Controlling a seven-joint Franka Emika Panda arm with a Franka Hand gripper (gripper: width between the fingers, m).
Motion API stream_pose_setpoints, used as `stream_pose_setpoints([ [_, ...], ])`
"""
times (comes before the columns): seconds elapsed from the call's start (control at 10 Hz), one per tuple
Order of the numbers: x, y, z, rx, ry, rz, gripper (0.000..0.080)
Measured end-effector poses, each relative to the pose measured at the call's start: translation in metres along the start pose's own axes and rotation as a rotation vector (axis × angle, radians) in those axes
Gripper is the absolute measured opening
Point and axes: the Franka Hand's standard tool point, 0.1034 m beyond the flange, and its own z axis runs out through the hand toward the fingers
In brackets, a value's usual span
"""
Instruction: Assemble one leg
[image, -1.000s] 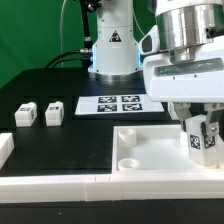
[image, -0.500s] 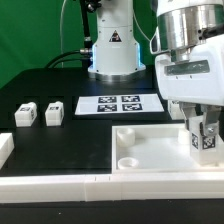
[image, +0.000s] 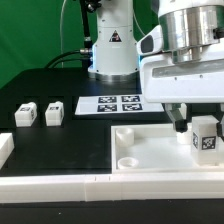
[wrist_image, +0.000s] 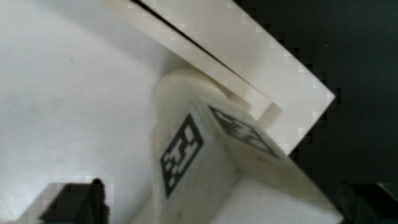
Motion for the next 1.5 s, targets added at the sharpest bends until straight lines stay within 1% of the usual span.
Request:
stream_pose_setpoints([
  [0.4,-0.003,-0.016,-0.001,-0.04,-0.006,-0.597,0.0649],
  [0.5,-0.005,-0.018,-0.001,-0.047,-0.004,-0.695,0.0649],
  [0.6,-0.005,-0.018,0.0,-0.05,-0.004,-0.78,0.0649],
  [0.7,-0.002,-0.015,-0.001,-0.052,-0.006,-0.879,0.0649],
  [0.9,-0.003,-0.016,0.0,-0.051,-0.005,-0.843,0.0649],
  [1.1,-0.003,-0.016,0.0,-0.051,-0.005,-0.842,0.0385],
  [1.2,-0.001,-0.015,-0.001,-0.052,-0.004,-0.841,0.0385],
  [1.3,0.0,-0.013,-0.001,-0.055,-0.004,-0.838,0.0294],
  [1.5,0.001,-0.013,-0.001,-0.055,-0.004,-0.838,0.0294],
])
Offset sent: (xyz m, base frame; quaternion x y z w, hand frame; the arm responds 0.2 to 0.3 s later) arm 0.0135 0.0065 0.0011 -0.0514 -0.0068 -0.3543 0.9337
